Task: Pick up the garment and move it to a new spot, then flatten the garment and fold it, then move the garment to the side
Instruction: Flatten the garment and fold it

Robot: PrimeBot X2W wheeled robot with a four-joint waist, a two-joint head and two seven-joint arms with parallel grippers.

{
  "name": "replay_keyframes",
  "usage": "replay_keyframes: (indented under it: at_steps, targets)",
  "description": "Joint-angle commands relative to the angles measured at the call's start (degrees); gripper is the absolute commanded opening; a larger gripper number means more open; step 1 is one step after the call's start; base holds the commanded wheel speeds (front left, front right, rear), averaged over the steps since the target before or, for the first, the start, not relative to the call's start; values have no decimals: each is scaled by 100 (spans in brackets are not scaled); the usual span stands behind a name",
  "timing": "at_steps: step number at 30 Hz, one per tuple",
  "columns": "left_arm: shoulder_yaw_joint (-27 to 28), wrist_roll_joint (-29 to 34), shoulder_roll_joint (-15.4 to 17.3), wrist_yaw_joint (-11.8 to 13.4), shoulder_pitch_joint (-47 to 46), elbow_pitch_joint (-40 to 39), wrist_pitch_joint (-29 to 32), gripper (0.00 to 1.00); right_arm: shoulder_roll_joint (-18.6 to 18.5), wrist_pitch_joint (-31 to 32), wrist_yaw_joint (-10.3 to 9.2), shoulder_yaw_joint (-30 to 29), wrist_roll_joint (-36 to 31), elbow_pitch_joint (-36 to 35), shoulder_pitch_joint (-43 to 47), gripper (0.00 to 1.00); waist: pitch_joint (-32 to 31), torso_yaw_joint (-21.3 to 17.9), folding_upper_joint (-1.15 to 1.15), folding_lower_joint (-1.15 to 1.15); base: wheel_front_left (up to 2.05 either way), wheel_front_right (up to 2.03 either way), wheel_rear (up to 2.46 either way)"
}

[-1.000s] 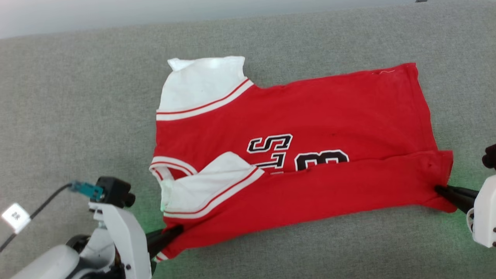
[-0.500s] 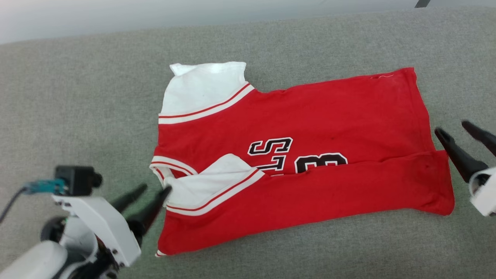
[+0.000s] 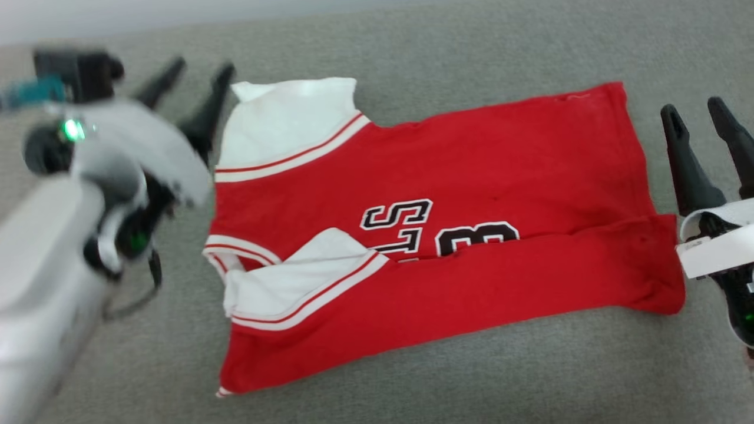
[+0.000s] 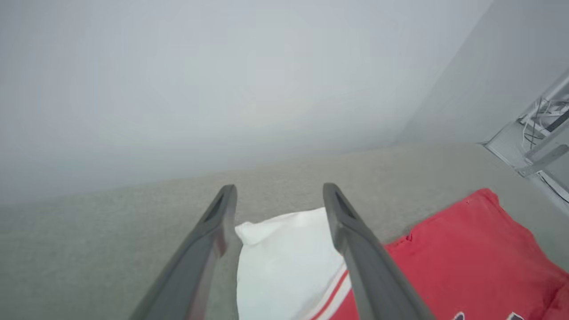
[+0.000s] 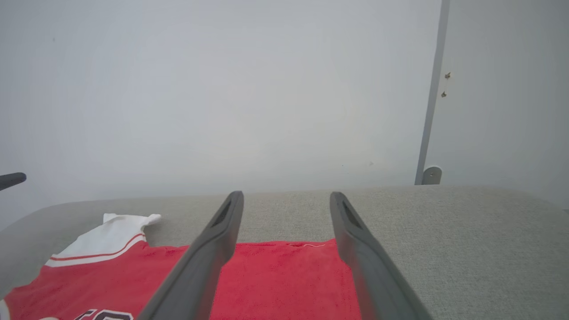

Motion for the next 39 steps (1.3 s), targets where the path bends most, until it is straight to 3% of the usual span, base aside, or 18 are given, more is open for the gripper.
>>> replay_keyframes:
  at_steps: [1,7,11,16,22,23,24,25,32,39]
  targets:
    - [-77,150,-120,-112,-395,415,86,100,129,-68,2,-70,-51,-67,-83,100,219,-268,0,0,0,0,0]
    - [-389,444,-332,-440,-1586,2157,800,100,431,-155,2,-217,-122,-312,-41,100,456,-786,0,0,0,0,0]
    - [-741,385,-271,-666,-1992,3115,2106,100,565,-110,2,-218,-111,-394,82,100,531,-1052,0,0,0,0,0]
    - [-855,41,-203,-773,-2285,3704,3625,100,625,-37,2,-198,-33,-446,239,100,574,-1222,0,0,0,0,0]
    - [-816,-239,-263,-879,-2278,3797,4149,100,622,35,2,-210,90,-456,266,100,649,-1246,0,0,0,0,0]
    - [-803,-305,-334,-894,-2244,3787,4209,47,586,86,2,-196,119,-438,232,100,661,-1233,0,0,0,0,0]
    - [-801,-337,-379,-921,-2228,3766,4238,28,534,154,2,-164,151,-422,177,100,674,-1217,0,0,0,0,0]
    - [-802,-346,-391,-917,-2232,3753,4246,0,495,232,2,-121,187,-412,99,100,690,-1202,0,0,0,0,0]
    - [-792,-397,-539,-955,-2305,3653,4225,0,53,1474,2,449,363,-40,-983,100,781,-965,0,0,0,0,0]
    - [-844,-400,-793,-1116,-2418,3448,4129,0,-288,3410,1,1365,780,1205,-2564,100,926,-594,0,0,0,0,0]
